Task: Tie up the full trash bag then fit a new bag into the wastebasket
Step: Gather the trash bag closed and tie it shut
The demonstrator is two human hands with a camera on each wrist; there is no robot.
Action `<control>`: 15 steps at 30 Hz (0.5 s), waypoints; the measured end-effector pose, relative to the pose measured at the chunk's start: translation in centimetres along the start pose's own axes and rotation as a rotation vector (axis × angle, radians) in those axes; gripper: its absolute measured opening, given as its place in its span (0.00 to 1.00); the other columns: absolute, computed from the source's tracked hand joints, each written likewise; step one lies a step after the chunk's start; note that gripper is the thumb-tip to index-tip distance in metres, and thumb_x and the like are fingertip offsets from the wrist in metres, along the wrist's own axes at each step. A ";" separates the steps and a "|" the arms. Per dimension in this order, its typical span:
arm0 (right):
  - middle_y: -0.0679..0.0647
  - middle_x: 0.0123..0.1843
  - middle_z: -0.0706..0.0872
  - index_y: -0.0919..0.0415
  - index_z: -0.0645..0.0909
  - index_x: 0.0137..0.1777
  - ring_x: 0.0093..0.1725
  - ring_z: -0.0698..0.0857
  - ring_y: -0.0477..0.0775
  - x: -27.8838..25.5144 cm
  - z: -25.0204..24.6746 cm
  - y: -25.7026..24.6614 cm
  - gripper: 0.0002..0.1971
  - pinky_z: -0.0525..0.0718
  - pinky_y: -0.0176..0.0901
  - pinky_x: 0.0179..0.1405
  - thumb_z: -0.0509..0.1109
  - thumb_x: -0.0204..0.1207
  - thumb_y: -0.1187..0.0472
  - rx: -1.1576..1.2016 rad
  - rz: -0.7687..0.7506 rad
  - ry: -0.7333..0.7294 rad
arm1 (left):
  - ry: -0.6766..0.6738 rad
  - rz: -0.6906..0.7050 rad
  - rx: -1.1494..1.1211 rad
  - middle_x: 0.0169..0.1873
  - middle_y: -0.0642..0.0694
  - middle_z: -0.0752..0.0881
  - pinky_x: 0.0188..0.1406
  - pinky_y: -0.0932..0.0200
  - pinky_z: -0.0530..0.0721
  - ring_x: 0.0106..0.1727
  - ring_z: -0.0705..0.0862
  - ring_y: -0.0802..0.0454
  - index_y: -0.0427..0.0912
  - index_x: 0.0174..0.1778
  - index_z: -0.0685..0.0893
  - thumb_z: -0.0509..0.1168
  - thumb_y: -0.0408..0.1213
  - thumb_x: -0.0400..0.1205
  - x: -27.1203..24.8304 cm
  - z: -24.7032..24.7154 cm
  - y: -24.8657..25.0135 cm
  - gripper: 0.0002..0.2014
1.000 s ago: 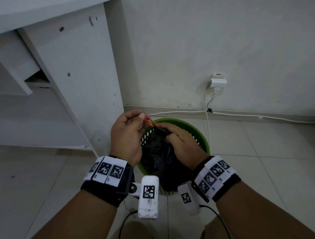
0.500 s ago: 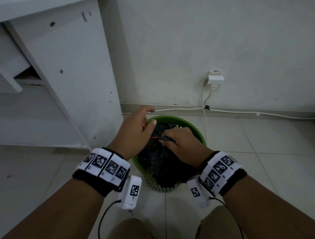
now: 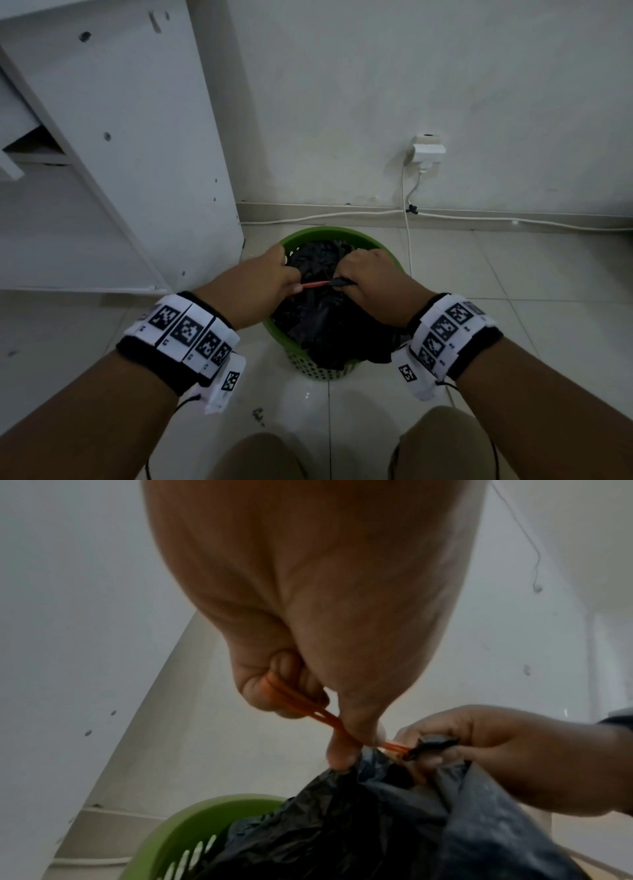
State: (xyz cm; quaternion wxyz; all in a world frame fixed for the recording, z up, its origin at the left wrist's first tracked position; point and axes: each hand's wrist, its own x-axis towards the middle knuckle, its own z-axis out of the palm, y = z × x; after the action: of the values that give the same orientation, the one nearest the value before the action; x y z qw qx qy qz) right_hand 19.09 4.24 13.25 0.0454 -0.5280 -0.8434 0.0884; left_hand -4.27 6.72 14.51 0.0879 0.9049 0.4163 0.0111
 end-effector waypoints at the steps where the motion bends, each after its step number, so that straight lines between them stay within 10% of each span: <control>1: 0.51 0.55 0.86 0.53 0.86 0.55 0.61 0.80 0.57 0.1 -0.2 0.1 0.19 0.69 0.52 0.62 0.55 0.77 0.50 0.003 -0.005 -0.010 | 0.004 -0.001 0.003 0.45 0.48 0.66 0.38 0.57 0.68 0.37 0.75 0.47 0.40 0.49 0.83 0.57 0.48 0.89 0.0 0.1 -0.3 0.16; 8: 0.53 0.59 0.88 0.51 0.85 0.61 0.60 0.81 0.59 0.4 -0.2 -0.3 0.20 0.75 0.60 0.66 0.55 0.77 0.57 0.204 0.008 0.051 | 0.149 -0.077 -0.004 0.46 0.46 0.64 0.31 0.57 0.68 0.30 0.76 0.44 0.40 0.44 0.82 0.60 0.47 0.88 0.1 1.1 -0.6 0.14; 15: 0.45 0.42 0.80 0.50 0.79 0.46 0.46 0.73 0.49 0.4 0.3 -1.9 0.23 0.67 0.52 0.56 0.45 0.79 0.39 0.254 0.077 0.213 | 0.192 -0.031 -0.024 0.51 0.44 0.75 0.34 0.49 0.82 0.33 0.81 0.42 0.43 0.48 0.81 0.57 0.48 0.87 0.2 2.1 0.5 0.14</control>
State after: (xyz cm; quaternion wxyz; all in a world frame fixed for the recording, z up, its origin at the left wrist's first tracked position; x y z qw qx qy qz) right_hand 17.16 3.74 13.30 0.1974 -0.5562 -0.7951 0.1394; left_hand -3.50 6.24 12.49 0.0588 0.8920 0.4366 0.1014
